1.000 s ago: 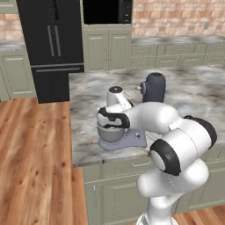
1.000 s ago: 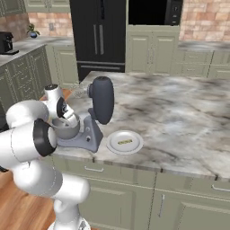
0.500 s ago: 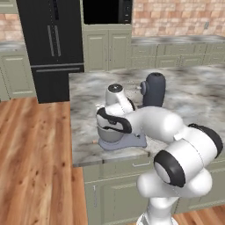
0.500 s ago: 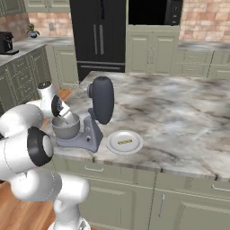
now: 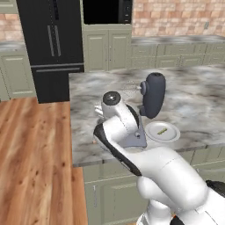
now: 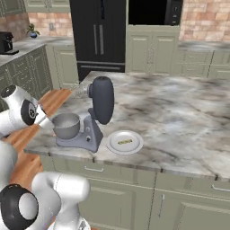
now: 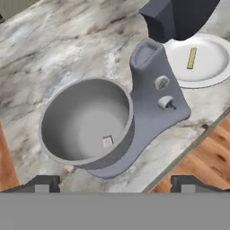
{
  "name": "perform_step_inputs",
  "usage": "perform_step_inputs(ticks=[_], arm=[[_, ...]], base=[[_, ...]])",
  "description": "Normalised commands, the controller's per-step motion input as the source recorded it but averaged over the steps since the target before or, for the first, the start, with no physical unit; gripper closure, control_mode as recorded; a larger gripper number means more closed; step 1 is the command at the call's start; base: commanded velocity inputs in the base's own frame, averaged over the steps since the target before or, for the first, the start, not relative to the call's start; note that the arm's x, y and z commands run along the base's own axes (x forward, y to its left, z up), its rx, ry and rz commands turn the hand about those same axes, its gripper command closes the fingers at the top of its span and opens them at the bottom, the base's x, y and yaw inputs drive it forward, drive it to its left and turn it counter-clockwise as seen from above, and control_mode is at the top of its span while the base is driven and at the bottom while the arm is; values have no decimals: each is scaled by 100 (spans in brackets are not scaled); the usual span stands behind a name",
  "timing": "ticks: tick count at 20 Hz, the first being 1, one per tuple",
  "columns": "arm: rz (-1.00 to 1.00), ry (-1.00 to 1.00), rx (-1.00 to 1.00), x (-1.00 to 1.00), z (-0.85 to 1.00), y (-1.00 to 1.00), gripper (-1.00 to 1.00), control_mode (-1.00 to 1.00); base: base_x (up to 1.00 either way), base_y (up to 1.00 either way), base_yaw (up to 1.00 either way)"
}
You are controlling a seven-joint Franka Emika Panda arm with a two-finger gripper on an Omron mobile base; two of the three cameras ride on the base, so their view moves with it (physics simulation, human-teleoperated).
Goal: Add butter and sugar cubes to the stand mixer bowl and then turn on the stand mixer to begin making frosting.
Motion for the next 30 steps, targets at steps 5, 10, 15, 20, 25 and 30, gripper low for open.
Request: perform_step_inputs(ticks=[5, 10, 15, 20, 25, 30], arm=[[-48, -7, 0, -54, 0, 79, -100, -100], [-41, 0, 0, 5, 0, 85, -100, -100], [-38, 0, 0, 37, -14, 53, -100, -100], [-32, 0, 0, 63, -30, 14, -100, -100], [-21, 3, 0, 61, -41, 0, -100, -100], [-10, 3, 0, 16, -52, 0, -100, -100]], base=[[0, 0, 0], [0, 0, 0], [0, 0, 0], [0, 0, 0], [0, 0, 0], [0, 0, 0]])
